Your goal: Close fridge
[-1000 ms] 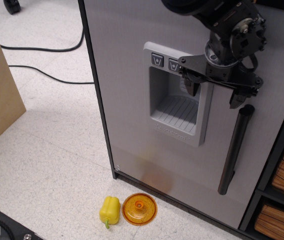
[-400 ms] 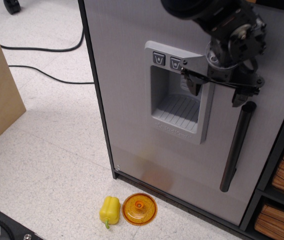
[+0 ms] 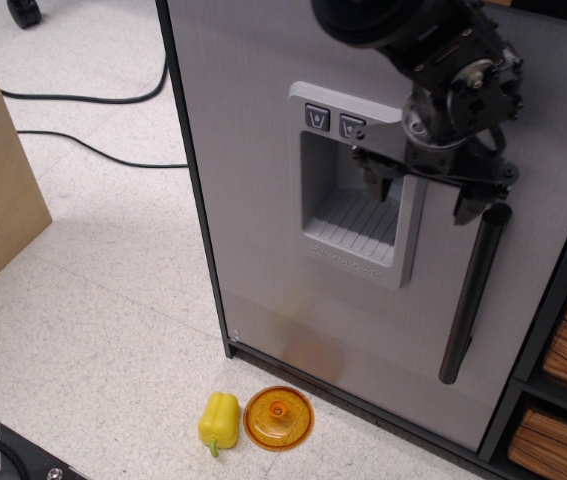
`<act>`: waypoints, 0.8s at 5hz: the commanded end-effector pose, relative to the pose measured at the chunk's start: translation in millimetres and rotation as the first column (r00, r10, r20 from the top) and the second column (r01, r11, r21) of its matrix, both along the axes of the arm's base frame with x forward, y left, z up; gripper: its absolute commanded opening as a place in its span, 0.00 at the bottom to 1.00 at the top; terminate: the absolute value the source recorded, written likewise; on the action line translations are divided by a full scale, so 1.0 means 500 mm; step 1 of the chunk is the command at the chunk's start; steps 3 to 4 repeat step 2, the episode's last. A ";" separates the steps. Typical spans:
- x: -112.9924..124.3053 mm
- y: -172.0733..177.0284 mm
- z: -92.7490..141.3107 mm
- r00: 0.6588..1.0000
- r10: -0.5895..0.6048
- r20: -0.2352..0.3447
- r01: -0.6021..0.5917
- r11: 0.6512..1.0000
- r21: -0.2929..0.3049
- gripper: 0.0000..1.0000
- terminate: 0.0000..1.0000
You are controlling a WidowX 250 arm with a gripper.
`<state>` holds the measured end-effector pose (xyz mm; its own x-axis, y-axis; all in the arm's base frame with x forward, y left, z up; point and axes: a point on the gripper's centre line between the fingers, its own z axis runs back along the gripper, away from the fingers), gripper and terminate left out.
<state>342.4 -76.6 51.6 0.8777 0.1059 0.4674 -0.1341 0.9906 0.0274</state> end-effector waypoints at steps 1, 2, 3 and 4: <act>-0.001 -0.006 0.055 0.998 -0.009 0.060 0.010 1.000 -0.017 1.00 0.00; -0.001 -0.006 0.055 0.998 -0.009 0.060 0.010 1.000 -0.017 1.00 1.00; -0.001 -0.006 0.055 0.998 -0.009 0.060 0.010 1.000 -0.017 1.00 1.00; -0.001 -0.006 0.055 0.998 -0.009 0.060 0.010 1.000 -0.017 1.00 1.00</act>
